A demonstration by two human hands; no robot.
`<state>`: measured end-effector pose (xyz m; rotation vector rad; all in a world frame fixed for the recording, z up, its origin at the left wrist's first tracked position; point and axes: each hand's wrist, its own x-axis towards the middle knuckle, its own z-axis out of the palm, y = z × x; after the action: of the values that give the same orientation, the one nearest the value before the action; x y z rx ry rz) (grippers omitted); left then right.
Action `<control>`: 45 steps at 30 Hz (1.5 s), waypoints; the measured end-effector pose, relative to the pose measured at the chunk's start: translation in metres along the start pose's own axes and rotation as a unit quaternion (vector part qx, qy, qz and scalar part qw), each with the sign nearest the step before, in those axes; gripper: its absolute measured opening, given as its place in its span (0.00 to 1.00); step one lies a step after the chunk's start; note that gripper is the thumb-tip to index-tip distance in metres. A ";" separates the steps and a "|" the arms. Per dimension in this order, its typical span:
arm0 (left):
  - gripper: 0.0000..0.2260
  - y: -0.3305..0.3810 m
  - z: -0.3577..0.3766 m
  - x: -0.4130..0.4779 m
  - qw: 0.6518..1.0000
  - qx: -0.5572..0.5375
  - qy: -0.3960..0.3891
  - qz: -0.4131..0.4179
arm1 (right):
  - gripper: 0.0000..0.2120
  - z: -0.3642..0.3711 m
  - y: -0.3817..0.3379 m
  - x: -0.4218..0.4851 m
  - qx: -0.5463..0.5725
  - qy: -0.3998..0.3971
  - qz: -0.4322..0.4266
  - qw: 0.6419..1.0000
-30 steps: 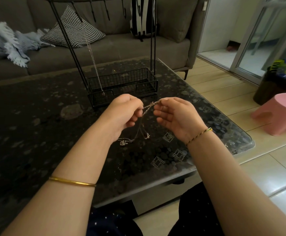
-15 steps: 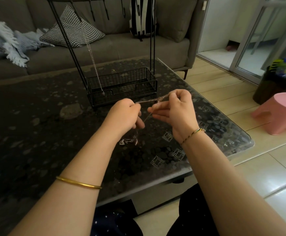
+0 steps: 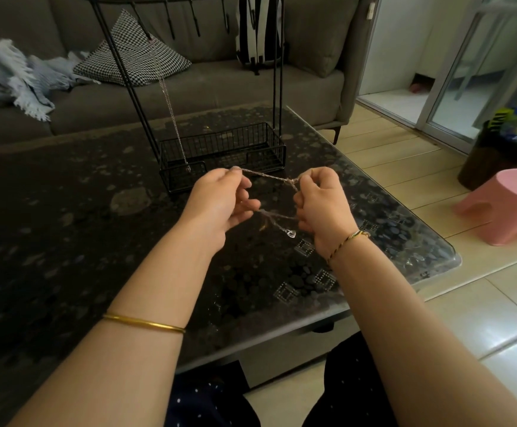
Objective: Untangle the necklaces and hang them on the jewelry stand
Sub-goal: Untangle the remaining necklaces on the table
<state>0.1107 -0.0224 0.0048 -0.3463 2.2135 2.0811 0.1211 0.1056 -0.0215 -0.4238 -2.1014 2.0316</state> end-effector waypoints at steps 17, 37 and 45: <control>0.15 -0.006 -0.005 0.007 0.996 -0.044 0.018 -0.076 | 0.04 -0.006 -0.007 -0.001 0.054 0.015 -0.010 0.998; 0.19 -0.007 -0.009 0.009 0.978 -0.109 0.043 -0.173 | 0.05 -0.013 -0.008 -0.002 0.197 -0.120 0.108 0.967; 0.17 -0.006 -0.010 0.009 0.974 -0.128 0.016 -0.184 | 0.11 -0.011 -0.005 -0.007 -0.046 -0.097 -0.005 0.994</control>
<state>0.1040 -0.0332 -0.0021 -0.7496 1.7256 2.1554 0.1311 0.1136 -0.0158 -0.2360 -2.3119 2.0505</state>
